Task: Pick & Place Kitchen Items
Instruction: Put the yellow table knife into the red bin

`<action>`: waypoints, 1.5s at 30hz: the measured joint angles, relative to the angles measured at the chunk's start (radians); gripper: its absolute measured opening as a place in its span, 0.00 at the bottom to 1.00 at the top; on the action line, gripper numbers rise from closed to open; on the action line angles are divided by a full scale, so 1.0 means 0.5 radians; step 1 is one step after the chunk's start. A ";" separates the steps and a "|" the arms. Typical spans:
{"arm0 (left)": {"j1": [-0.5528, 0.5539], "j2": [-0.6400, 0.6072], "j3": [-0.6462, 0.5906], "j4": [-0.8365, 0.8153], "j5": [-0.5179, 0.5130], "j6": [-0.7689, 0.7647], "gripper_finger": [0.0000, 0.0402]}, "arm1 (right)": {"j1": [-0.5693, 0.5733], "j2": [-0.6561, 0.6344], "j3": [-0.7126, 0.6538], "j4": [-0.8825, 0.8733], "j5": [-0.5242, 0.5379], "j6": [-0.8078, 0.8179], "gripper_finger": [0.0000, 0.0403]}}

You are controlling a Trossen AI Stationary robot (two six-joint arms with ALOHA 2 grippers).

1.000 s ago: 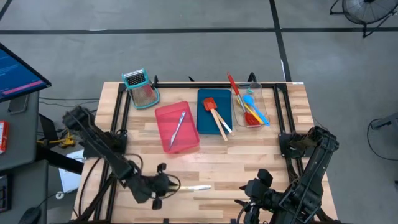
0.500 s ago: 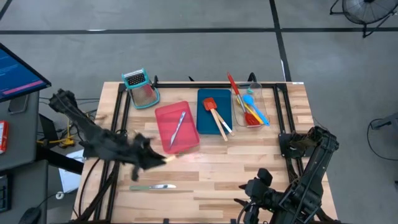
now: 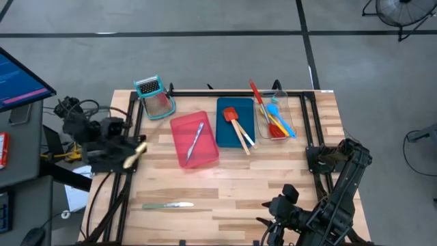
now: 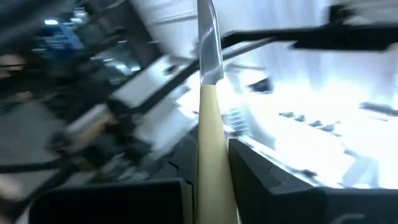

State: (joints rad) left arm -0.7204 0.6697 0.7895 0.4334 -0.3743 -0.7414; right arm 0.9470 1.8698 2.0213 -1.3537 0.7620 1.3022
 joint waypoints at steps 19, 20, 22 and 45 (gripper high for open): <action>0.000 0.143 0.000 0.331 0.394 -0.008 0.12 | -0.015 0.000 0.001 0.014 0.005 0.016 0.54; -0.001 0.160 0.000 0.341 0.449 -0.009 0.12 | -0.015 0.000 0.001 0.015 0.003 0.015 0.54; -0.001 0.193 0.000 0.341 0.549 -0.010 0.12 | -0.015 0.000 0.001 0.015 0.001 0.016 0.54; 0.275 0.407 0.001 -0.728 0.393 1.267 0.12 | -0.137 0.000 0.001 0.018 -0.201 0.124 0.54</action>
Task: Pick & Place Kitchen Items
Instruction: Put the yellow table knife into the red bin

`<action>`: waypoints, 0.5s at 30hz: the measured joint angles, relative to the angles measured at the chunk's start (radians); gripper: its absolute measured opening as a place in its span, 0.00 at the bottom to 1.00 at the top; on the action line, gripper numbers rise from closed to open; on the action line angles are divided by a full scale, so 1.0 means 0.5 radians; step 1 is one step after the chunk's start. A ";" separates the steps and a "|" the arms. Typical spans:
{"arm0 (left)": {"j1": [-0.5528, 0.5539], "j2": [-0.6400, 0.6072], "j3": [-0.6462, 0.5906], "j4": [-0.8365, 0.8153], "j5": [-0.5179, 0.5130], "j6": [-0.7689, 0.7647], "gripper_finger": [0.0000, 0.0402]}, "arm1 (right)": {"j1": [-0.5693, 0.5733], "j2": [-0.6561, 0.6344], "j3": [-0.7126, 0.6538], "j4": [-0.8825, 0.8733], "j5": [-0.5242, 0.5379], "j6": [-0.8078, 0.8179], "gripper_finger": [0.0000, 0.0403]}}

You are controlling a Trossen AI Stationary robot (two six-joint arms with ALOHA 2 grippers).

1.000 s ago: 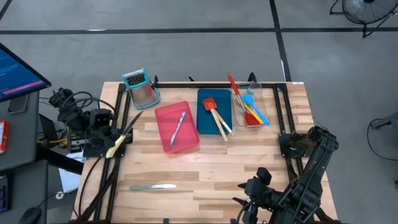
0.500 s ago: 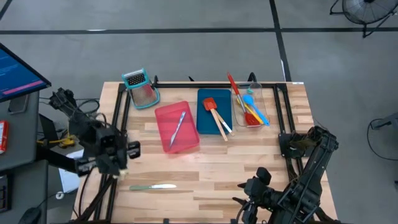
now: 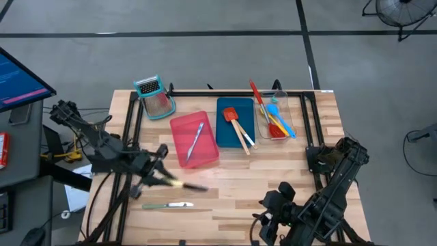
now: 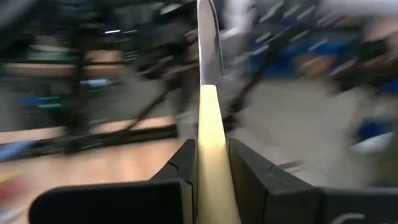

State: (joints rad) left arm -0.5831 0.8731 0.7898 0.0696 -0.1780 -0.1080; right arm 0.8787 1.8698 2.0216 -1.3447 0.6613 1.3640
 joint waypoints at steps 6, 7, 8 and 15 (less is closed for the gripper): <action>0.094 0.001 0.000 -0.130 -0.840 0.472 0.12 | -0.049 0.000 0.000 0.049 -0.022 0.004 0.54; 0.105 0.001 0.000 -0.129 -1.005 0.556 0.12 | -0.053 0.000 0.000 0.051 -0.023 0.009 0.54; 0.120 0.001 0.000 -0.126 -1.172 0.636 0.12 | -0.061 0.000 0.000 0.050 -0.022 0.022 0.54; 0.255 0.000 0.000 -0.023 -1.965 1.034 0.12 | -0.113 0.000 0.000 0.050 -0.022 0.050 0.54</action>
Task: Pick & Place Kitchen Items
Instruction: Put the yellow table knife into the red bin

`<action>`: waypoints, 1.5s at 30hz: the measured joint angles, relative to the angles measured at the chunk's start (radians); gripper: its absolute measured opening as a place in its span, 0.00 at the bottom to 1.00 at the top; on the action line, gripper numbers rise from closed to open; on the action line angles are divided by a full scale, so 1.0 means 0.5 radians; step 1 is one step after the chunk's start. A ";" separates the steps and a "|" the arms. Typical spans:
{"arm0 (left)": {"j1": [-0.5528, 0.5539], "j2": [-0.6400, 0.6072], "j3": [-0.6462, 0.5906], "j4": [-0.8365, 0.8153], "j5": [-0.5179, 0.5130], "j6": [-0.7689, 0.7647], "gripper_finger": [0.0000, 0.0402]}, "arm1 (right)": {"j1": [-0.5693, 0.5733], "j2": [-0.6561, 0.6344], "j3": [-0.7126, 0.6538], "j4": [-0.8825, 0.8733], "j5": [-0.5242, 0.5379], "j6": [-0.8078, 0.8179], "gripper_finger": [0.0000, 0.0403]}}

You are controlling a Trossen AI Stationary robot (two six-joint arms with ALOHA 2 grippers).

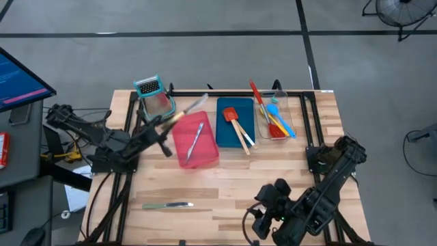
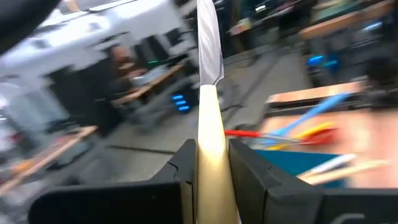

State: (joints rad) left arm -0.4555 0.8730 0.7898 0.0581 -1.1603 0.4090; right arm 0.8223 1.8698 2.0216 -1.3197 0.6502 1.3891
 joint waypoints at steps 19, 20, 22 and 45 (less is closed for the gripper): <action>0.243 0.026 0.000 0.817 -0.432 0.508 0.12 | -0.134 0.000 0.000 0.000 0.001 0.000 0.54; 0.248 0.039 -0.008 0.818 -0.472 0.429 0.12 | -0.134 0.000 0.000 0.000 0.001 0.000 0.54; 0.246 0.054 -0.059 0.815 -0.510 0.223 0.12 | -0.133 0.000 0.000 0.000 0.001 0.000 0.54; 0.148 0.347 -0.791 0.788 -0.081 -1.589 0.12 | -0.114 0.000 0.000 -0.011 0.001 -0.022 0.54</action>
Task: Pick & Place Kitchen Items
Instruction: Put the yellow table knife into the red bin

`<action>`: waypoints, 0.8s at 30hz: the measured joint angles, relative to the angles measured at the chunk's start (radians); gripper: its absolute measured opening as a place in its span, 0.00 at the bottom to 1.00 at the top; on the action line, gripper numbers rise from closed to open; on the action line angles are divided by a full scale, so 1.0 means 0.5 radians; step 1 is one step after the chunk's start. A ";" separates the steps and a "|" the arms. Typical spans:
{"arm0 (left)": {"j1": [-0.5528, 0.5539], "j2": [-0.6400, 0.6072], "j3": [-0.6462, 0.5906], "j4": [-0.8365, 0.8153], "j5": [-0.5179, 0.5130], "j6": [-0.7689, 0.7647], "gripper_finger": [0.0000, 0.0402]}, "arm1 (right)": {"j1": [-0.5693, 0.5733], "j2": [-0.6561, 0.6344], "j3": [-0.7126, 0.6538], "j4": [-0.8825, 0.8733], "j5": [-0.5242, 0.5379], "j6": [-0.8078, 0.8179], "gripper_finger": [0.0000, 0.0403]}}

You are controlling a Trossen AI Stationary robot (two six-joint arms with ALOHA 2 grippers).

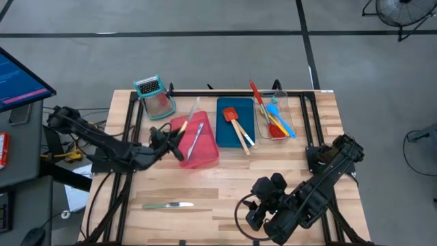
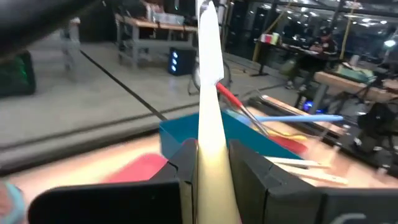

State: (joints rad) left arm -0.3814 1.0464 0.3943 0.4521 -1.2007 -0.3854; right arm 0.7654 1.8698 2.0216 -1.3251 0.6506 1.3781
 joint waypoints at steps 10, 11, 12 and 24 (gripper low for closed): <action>0.274 0.093 0.000 -0.275 0.797 -0.828 0.12 | 0.001 0.000 0.000 0.001 0.001 0.000 0.54; 0.310 0.080 0.000 -0.320 0.935 -0.893 0.12 | 0.001 0.000 0.000 0.001 0.001 0.000 0.54; 0.347 0.068 0.000 -0.346 1.066 -0.953 0.12 | 0.002 0.000 0.000 0.001 0.001 0.000 0.54; 0.491 -0.122 0.311 -1.221 1.282 -1.205 0.12 | 0.002 0.000 0.000 0.004 0.008 -0.033 0.54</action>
State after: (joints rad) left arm -0.1359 0.9856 0.5498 -0.1583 -0.5596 -0.9880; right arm 0.7662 1.8698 2.0216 -1.3231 0.6544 1.3617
